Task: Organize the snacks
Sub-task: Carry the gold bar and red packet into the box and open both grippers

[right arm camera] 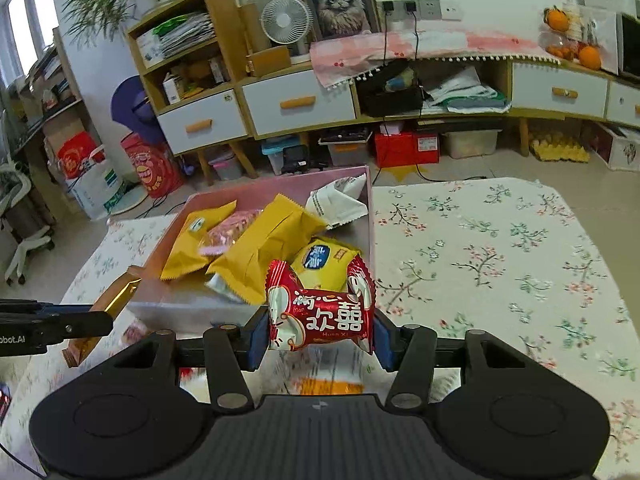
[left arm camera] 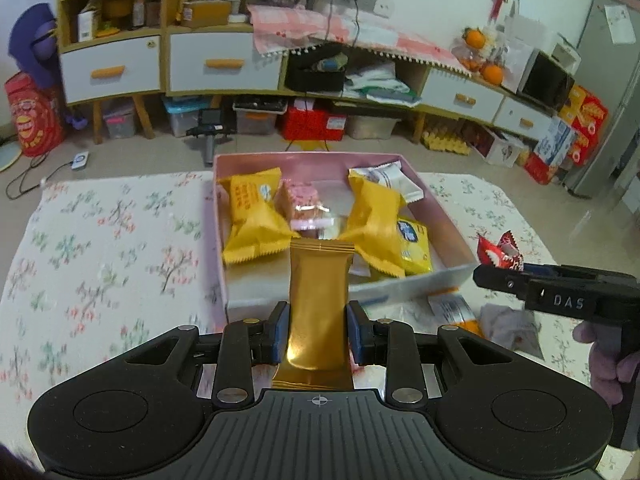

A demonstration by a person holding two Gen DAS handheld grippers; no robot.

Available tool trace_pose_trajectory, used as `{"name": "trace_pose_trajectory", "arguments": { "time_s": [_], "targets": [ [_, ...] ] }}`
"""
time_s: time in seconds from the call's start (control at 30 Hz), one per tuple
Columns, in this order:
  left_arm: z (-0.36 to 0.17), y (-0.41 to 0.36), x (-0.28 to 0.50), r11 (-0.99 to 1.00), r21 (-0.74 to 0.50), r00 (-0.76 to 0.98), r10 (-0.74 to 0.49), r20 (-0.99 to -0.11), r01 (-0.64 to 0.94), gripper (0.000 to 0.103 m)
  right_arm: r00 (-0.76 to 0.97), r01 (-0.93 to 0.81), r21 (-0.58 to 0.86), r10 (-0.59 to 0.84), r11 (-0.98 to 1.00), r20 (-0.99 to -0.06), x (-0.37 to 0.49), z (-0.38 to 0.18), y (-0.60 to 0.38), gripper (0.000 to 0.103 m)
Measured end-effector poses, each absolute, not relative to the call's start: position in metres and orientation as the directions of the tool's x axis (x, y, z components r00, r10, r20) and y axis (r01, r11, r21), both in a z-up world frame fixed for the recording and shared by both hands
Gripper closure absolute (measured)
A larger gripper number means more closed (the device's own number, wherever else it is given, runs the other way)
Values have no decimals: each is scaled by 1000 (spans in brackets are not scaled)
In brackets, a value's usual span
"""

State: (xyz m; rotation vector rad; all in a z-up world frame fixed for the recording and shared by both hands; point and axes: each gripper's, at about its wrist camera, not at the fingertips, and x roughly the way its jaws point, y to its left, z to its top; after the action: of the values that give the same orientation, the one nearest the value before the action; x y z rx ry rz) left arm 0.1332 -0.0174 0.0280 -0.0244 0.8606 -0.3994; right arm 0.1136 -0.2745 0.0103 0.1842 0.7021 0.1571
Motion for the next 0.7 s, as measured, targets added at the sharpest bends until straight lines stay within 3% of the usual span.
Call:
{"name": "trace_pose_trajectory", "arguments": {
  "time_s": [0.3, 0.7],
  "targets": [
    [15, -52, 190, 892, -23, 501, -275, -821, 452, 76, 766, -47, 266, 206, 963, -609, 138, 2, -275, 81],
    [-2, -64, 219, 828, 38, 425, -248, -871, 560, 76, 770, -29, 295, 209, 955, -602, 154, -8, -273, 80]
  ]
}}
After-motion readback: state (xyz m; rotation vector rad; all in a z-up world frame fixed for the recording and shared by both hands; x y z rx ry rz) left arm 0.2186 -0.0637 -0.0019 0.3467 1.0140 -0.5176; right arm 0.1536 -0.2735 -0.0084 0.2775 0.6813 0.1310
